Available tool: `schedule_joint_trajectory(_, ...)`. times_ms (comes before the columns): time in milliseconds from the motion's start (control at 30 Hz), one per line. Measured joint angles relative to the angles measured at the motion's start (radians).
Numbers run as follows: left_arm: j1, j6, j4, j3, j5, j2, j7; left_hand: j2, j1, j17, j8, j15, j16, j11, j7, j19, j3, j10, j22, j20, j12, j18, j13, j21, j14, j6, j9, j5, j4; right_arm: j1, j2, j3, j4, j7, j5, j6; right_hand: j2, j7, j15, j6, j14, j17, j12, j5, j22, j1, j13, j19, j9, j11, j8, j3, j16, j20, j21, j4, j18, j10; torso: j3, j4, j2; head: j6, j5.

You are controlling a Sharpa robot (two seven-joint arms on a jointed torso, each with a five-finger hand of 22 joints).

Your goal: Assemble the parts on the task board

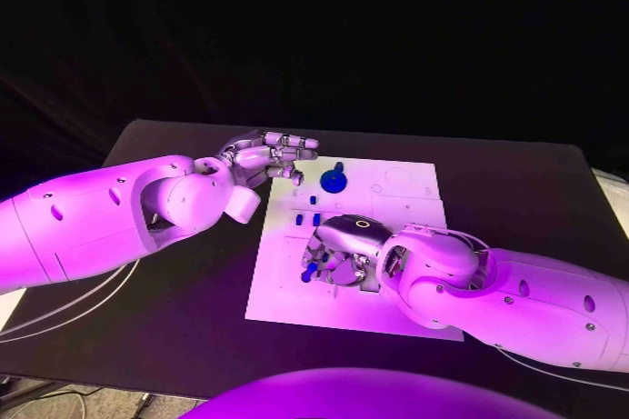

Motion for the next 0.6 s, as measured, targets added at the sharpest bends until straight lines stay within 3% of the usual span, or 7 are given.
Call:
schedule_joint_trajectory(233, 0.000, 0.001, 0.000, 0.000, 0.000, 0.000, -0.001, 0.000, 0.000, 0.000, 0.000, 0.000, 0.000, 0.000, 0.000, 0.000, 0.000, 0.000, 0.000, 0.000, 0.000, 0.000, 0.000, 0.000, 0.000, 0.000, 0.000, 0.000, 0.000, 0.000, 0.013, -0.001, -0.004, -0.008, -0.018, 0.012, 0.000, 0.008, 0.000, -0.009, 0.000, -0.007, -0.013, 0.000, -0.005, 0.000, 0.001, 0.000, 0.000, 0.001, -0.004, 0.003, 0.000, 0.000, -0.005, -0.003, 0.000, -0.001, -0.0004, -0.0001, 0.000, -0.003, 0.002)
schedule_joint_trajectory(333, 0.000, 0.001, 0.001, 0.000, 0.000, 0.000, -0.001, 0.000, 0.000, 0.000, 0.000, 0.000, 0.000, 0.000, 0.000, 0.000, 0.000, 0.000, 0.000, 0.000, 0.000, 0.000, 0.000, 0.000, 0.000, 0.000, 0.000, 0.000, 0.000, 0.000, 0.017, -0.002, -0.005, -0.011, -0.025, 0.013, -0.003, 0.024, 0.010, -0.041, 0.002, -0.016, -0.039, 0.013, -0.014, -0.003, 0.004, -0.008, -0.007, 0.021, -0.023, -0.002, -0.010, 0.008, -0.013, 0.002, 0.000, -0.049, -0.0007, -0.0001, 0.000, -0.003, 0.001)
schedule_joint_trajectory(467, 0.000, 0.001, 0.001, 0.000, 0.000, -0.001, -0.002, 0.000, 0.000, 0.000, 0.000, 0.000, 0.000, 0.000, 0.000, 0.000, 0.000, 0.000, 0.000, 0.000, 0.000, 0.000, 0.001, 0.000, 0.000, 0.000, 0.000, 0.000, 0.000, -0.001, 0.018, -0.007, -0.006, -0.016, -0.031, 0.015, -0.042, 0.053, 0.037, -0.148, 0.001, -0.022, -0.047, 0.033, -0.024, -0.043, -0.003, -0.017, -0.030, 0.052, -0.031, -0.039, -0.013, 0.030, -0.019, 0.010, 0.000, -0.183, -0.0007, 0.0000, -0.001, -0.003, 0.000)
schedule_joint_trajectory(600, 0.000, 0.002, 0.001, 0.000, 0.000, -0.002, -0.003, 0.000, 0.000, 0.000, 0.000, 0.000, 0.000, 0.000, 0.000, 0.000, 0.000, 0.000, 0.000, 0.000, 0.000, 0.000, 0.001, 0.000, 0.000, 0.000, 0.000, 0.000, 0.000, -0.002, 0.013, -0.007, -0.005, -0.021, -0.034, 0.012, -0.062, 0.060, 0.041, -0.206, 0.002, -0.019, -0.046, 0.041, -0.023, -0.048, -0.003, -0.018, -0.032, 0.064, -0.031, -0.084, -0.008, 0.036, -0.019, 0.008, 0.000, -0.256, -0.0007, 0.0001, -0.001, -0.002, -0.002)
